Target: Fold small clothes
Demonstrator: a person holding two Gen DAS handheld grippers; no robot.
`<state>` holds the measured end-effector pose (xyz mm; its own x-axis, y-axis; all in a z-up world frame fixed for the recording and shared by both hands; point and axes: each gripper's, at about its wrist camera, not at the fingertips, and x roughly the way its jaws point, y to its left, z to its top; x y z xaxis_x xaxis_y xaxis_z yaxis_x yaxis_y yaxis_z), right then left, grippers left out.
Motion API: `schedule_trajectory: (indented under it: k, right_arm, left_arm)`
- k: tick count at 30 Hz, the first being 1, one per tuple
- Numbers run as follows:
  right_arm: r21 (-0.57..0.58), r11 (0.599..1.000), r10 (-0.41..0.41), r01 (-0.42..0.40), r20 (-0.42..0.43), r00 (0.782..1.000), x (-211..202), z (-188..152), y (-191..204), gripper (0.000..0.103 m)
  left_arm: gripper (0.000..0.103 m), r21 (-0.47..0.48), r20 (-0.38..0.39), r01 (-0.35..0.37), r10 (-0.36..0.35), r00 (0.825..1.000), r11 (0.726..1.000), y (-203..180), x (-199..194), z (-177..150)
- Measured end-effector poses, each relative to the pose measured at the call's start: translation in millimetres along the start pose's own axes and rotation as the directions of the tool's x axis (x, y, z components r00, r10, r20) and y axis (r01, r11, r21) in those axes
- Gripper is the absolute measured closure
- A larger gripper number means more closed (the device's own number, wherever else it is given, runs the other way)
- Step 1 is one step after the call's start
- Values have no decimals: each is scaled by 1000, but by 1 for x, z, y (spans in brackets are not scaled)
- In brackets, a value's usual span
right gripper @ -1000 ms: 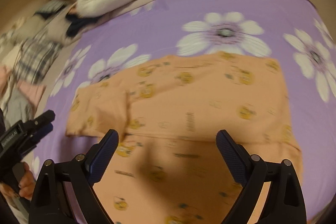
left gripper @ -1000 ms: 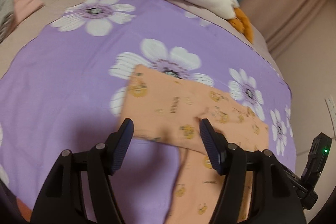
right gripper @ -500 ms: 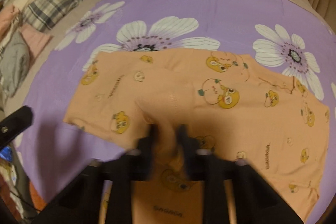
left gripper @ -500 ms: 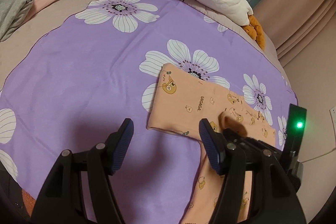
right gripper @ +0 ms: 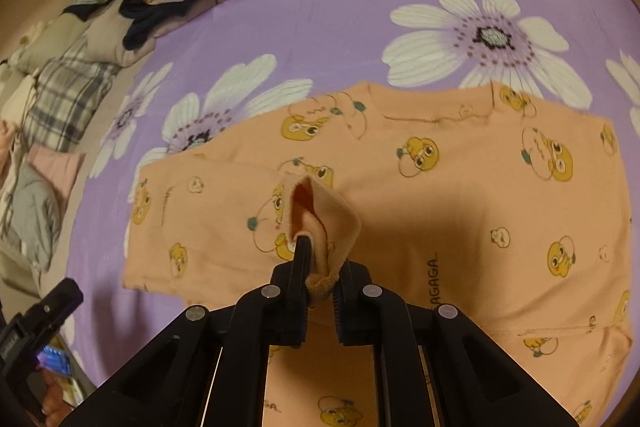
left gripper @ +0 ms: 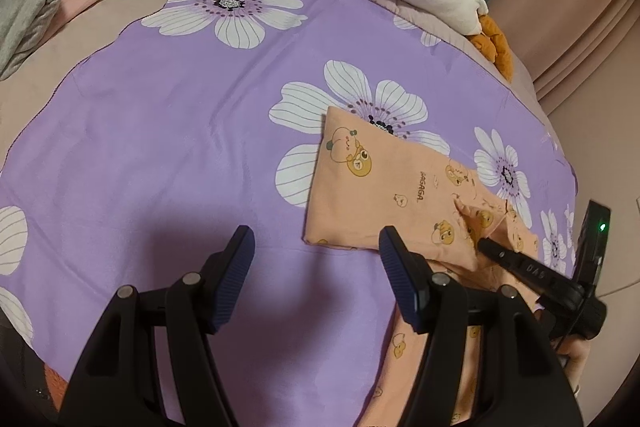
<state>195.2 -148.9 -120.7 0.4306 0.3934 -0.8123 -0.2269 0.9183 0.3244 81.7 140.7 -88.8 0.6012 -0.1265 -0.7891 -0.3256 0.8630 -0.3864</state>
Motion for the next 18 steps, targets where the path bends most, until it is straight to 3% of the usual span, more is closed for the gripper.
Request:
schedule_trajectory:
  k: [6,13,18]
  right_arm:
    - [-92,995,39,-27,129,991,-51,30,30,93]
    - [-171,983,116,-70,270,956,-122,65,55,93]
    - [-186,982,95,-34,326,940,-143,74,54,93]
  left_arm:
    - [39,-17,-1,-3,3,1000,1000,4,3,3]
    - [39,-33,-8,-6,6,1000,999,5,8,10]
    - [39,-35,-22,8,-8,1000,999,0,15,14]
